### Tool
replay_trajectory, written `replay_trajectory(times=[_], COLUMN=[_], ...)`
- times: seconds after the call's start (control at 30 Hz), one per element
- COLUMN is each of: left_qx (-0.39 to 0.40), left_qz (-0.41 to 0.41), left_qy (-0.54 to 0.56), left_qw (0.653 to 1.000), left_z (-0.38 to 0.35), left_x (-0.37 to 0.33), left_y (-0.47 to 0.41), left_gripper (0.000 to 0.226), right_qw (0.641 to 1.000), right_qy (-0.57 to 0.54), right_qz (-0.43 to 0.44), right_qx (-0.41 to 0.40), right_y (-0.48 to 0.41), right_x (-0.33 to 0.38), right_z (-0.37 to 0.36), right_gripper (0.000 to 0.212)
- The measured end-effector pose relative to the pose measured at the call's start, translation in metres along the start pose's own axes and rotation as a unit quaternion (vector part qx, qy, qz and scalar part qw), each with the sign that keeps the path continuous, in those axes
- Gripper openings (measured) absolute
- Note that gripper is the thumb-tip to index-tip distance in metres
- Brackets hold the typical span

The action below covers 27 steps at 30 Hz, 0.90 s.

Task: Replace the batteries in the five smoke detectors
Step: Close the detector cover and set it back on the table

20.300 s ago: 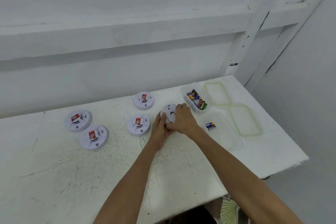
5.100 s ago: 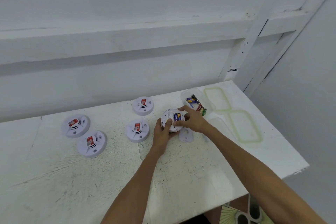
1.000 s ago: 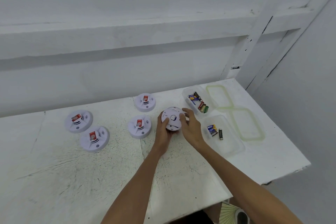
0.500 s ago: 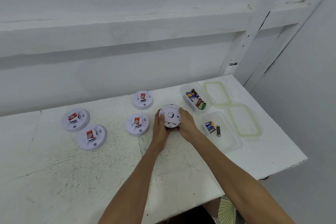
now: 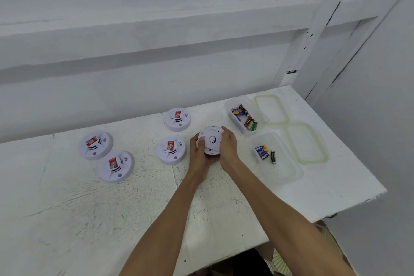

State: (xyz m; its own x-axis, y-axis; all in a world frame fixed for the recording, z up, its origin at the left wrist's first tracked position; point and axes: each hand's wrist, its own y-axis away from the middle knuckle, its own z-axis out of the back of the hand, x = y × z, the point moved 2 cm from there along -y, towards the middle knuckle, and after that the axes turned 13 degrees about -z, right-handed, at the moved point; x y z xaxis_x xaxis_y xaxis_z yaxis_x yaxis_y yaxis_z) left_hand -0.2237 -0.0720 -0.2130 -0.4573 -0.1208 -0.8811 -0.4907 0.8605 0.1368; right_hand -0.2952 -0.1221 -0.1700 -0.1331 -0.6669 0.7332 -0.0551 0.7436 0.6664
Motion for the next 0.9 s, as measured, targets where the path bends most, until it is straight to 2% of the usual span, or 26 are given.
replay_trajectory(times=[0.17,0.4,0.67,0.9], left_qx=[-0.004,0.045,0.074,0.067], left_qz=[0.014,0.028,0.025,0.019], left_qy=[0.022,0.032,0.028,0.019], left_qw=[1.000,0.998,0.997,0.997], left_z=[0.001,0.003,0.008,0.006], left_x=[-0.005,-0.007,-0.007,-0.005], left_y=[0.002,0.006,0.006,0.003], left_gripper=[0.029,0.049,0.050,0.049], right_qw=[0.996,0.995,0.993,0.991], right_qy=[-0.056,-0.028,0.005,0.001], right_qz=[-0.037,-0.056,-0.074,-0.087], right_qx=[-0.056,-0.071,-0.092,-0.099], right_y=[0.002,-0.009,-0.024,-0.029], right_x=[0.000,0.010,0.012,0.013], right_z=[-0.009,-0.015,-0.011,-0.013], right_gripper=[0.032,0.039,0.034,0.035])
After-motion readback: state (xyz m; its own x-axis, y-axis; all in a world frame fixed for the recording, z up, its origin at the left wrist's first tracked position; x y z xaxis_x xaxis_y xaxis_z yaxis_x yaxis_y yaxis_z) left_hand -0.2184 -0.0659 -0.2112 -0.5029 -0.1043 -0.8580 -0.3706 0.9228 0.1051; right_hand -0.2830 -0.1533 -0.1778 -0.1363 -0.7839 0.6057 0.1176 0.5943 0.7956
